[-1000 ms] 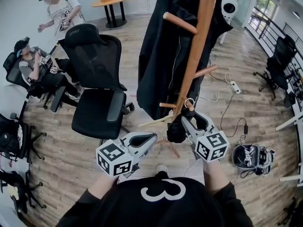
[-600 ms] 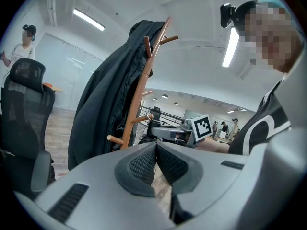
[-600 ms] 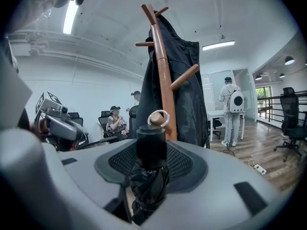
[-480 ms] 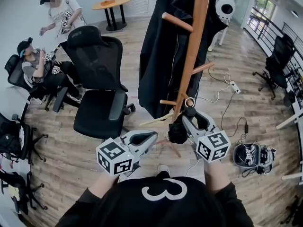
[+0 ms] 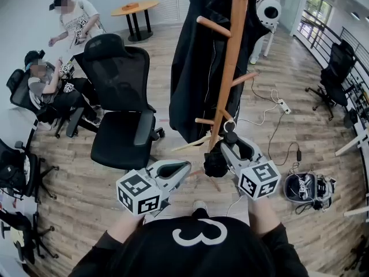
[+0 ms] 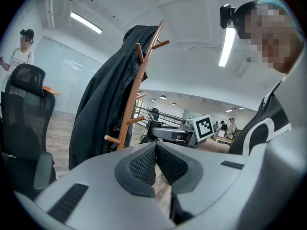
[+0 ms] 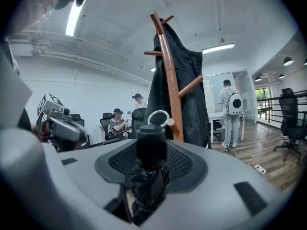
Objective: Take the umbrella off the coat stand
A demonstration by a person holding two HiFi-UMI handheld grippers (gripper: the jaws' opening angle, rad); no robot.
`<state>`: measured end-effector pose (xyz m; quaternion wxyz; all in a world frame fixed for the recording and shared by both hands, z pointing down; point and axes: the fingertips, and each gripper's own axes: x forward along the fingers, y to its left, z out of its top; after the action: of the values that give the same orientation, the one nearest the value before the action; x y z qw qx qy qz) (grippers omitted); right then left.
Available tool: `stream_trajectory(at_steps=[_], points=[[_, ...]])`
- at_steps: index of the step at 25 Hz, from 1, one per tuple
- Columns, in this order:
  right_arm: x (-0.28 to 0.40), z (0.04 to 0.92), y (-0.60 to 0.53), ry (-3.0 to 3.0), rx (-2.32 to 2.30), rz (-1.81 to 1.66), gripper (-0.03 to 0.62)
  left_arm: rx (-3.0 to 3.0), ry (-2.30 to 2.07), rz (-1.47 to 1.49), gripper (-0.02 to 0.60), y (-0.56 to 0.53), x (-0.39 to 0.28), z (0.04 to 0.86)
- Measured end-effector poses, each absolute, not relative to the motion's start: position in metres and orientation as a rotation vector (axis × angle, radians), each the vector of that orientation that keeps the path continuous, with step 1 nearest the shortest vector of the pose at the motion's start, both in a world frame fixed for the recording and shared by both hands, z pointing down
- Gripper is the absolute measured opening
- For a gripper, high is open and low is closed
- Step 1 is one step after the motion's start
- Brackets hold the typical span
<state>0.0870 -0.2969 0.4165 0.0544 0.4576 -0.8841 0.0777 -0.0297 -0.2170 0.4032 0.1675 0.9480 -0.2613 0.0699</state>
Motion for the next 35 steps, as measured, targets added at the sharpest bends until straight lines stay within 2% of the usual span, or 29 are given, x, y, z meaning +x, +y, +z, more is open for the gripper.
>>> stream_trajectory(at_steps=[35], points=[[0.066,0.381,-0.103,-2.739,1.385,0.215,0.192,2.767,-0.640,0.114,0.015,-0.098,-0.029,0.385]])
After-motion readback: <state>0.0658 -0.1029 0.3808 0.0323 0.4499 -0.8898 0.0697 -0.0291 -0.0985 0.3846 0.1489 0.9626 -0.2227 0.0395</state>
